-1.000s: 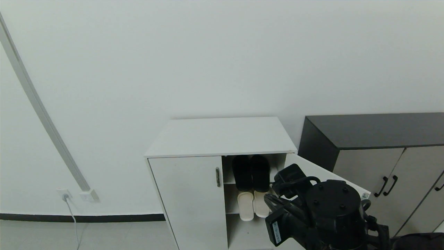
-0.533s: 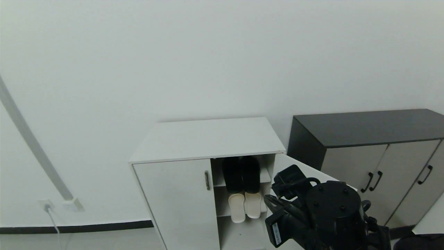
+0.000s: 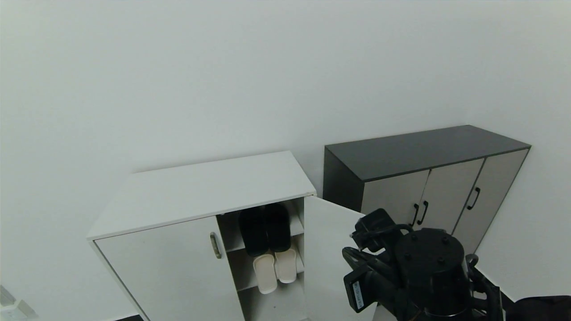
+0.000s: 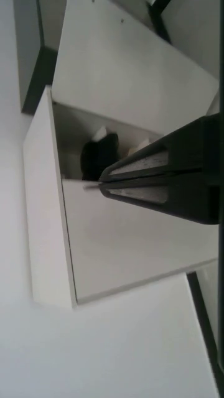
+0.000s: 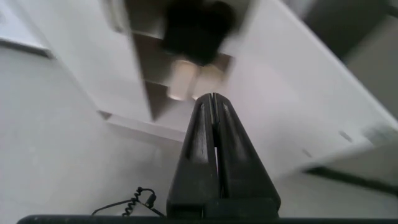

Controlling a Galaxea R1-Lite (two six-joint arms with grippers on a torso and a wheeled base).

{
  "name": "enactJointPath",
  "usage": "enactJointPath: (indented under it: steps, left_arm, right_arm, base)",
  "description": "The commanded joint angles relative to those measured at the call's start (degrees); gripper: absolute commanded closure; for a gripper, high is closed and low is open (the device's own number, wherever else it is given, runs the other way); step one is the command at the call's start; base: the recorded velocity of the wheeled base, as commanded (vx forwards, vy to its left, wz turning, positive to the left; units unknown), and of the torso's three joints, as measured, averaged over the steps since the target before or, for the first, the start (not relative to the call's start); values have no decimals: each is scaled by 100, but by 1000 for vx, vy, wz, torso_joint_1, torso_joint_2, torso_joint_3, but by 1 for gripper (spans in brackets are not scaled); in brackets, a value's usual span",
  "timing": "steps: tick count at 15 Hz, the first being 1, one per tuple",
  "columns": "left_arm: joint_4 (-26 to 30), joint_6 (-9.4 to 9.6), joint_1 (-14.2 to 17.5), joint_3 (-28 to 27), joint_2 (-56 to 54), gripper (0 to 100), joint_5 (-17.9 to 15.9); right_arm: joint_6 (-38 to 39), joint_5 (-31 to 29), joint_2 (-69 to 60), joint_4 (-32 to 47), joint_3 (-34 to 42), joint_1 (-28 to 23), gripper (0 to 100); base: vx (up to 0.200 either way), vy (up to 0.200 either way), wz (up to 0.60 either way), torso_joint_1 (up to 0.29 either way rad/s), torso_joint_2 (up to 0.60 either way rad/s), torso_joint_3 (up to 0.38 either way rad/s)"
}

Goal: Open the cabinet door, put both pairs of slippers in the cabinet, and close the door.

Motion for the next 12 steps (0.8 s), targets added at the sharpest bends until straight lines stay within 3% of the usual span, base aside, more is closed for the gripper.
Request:
enactJointPath:
  steps: [1,7,12]
  left_arm:
    - [0,-4,0,1,7,100,-1]
    - [0,-4,0,1,7,100,-1]
    - [0,-4,0,1,7,100,-1]
  right_arm:
    - [-3,-3,7,-1,0,-6,100]
    - [-3,-3,7,-9,0,-6,100]
    - [-3,-3,-1,-1,0,-15,100]
  base:
    - [0,0,0,0,0,0]
    - [0,0,0,0,0,0]
    - [-200,0,0,3,8,2]
